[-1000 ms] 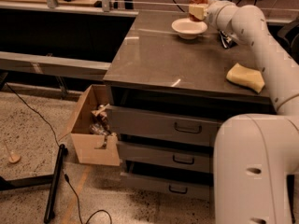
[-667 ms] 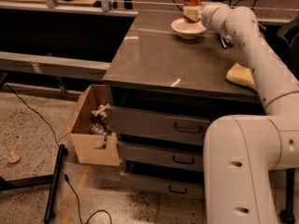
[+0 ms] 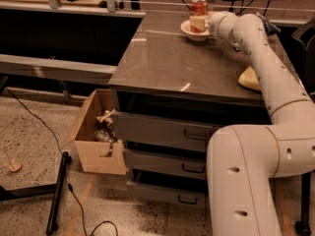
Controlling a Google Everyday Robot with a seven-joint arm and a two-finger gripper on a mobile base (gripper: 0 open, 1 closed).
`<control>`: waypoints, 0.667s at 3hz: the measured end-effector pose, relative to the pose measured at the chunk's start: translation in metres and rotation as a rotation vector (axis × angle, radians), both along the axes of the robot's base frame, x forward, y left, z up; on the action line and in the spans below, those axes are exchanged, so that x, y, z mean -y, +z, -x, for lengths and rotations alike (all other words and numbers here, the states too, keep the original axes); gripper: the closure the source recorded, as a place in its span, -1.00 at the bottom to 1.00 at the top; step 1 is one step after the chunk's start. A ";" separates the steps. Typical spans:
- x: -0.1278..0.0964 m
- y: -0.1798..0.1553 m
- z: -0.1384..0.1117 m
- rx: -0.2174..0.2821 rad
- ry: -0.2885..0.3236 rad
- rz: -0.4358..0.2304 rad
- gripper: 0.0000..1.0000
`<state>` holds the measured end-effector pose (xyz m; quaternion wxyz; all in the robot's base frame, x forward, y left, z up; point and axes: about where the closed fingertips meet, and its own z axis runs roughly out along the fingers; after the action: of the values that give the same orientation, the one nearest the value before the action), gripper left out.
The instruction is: Place coke can into paper bowl
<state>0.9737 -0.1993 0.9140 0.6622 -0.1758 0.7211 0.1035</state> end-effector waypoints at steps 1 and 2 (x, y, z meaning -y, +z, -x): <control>0.001 -0.015 -0.001 -0.031 0.005 -0.012 -0.26; 0.001 -0.022 -0.002 -0.043 0.010 -0.015 -0.72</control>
Offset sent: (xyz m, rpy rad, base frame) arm 0.0151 -0.0141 -0.0210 0.0174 0.0522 0.0119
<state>0.9758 -0.2004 0.8922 0.6473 -0.1722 0.7334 0.1161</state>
